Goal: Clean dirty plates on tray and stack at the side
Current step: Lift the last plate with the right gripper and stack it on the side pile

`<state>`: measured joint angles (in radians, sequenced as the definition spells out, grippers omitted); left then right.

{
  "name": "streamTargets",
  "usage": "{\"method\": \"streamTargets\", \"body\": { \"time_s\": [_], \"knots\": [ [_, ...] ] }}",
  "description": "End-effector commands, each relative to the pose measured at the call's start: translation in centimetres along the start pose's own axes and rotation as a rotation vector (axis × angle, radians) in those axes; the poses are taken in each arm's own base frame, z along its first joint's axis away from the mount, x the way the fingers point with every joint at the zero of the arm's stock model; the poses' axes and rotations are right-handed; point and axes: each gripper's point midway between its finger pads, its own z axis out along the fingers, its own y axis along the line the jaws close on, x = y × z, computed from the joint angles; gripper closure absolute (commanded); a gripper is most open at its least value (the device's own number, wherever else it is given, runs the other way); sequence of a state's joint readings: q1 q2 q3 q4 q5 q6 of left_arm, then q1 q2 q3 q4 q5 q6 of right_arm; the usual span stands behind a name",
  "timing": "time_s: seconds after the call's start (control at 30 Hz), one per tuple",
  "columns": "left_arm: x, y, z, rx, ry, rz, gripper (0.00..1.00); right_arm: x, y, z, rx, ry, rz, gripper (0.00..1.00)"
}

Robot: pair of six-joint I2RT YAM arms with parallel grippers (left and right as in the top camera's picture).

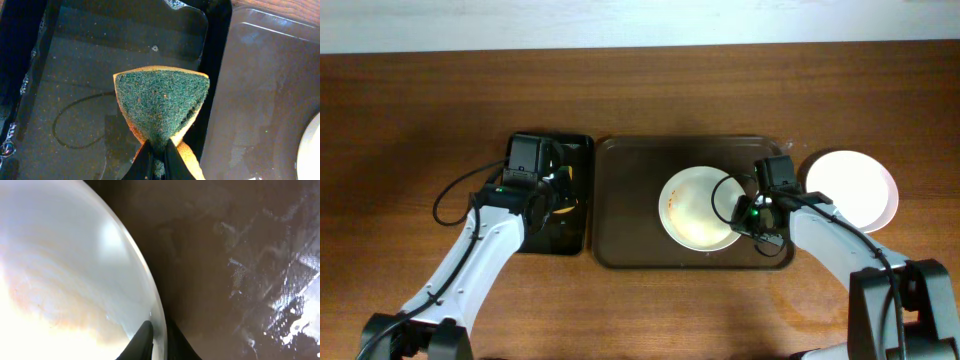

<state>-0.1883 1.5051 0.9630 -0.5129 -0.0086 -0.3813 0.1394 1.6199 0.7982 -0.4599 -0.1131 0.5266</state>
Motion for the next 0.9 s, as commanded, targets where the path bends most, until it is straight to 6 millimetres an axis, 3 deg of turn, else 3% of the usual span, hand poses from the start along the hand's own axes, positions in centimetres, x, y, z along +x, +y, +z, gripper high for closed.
{"method": "streamTargets", "body": {
  "time_s": [0.0,0.1,0.13,0.27,0.33,0.43,0.53,0.63,0.7,0.87],
  "knots": [
    [-0.6,0.0,-0.7,0.002,-0.028,0.014,1.0,-0.6,0.3,0.2,-0.008,-0.029,-0.006,0.96],
    [-0.6,0.0,-0.7,0.001,-0.028,0.014,1.0,-2.0,1.3,-0.7,-0.032,-0.072,-0.05,0.96],
    [-0.7,0.1,-0.7,-0.005,-0.031,0.014,1.0,-3.9,2.5,-3.3,-0.045,-0.134,-0.134,0.96],
    [-0.9,0.6,-0.7,-0.033,-0.042,0.014,1.0,-7.5,2.8,-10.1,0.035,-0.295,-0.193,0.96],
    [-0.9,0.6,-0.7,-0.033,-0.043,0.013,1.0,-7.7,1.8,-12.6,0.099,-0.322,-0.186,0.96],
    [-0.9,0.6,-0.7,-0.033,-0.043,0.013,1.0,-5.7,-0.8,-12.2,0.218,-0.234,-0.203,0.96],
    [-0.9,0.6,-0.7,-0.032,-0.043,0.013,1.0,-7.2,-0.8,-12.7,0.241,-0.305,-0.196,0.96],
    [-0.9,0.6,-0.7,-0.032,-0.042,0.013,1.0,-9.3,0.4,-14.0,0.212,-0.393,-0.193,0.96],
    [-0.9,0.6,-0.7,-0.032,-0.042,0.013,1.0,-8.5,0.1,-13.8,0.219,-0.355,-0.196,0.96],
    [-0.9,0.6,-0.7,-0.032,-0.042,0.013,1.0,-4.2,-2.8,-13.1,0.323,-0.162,-0.211,0.96]
  ]
}}
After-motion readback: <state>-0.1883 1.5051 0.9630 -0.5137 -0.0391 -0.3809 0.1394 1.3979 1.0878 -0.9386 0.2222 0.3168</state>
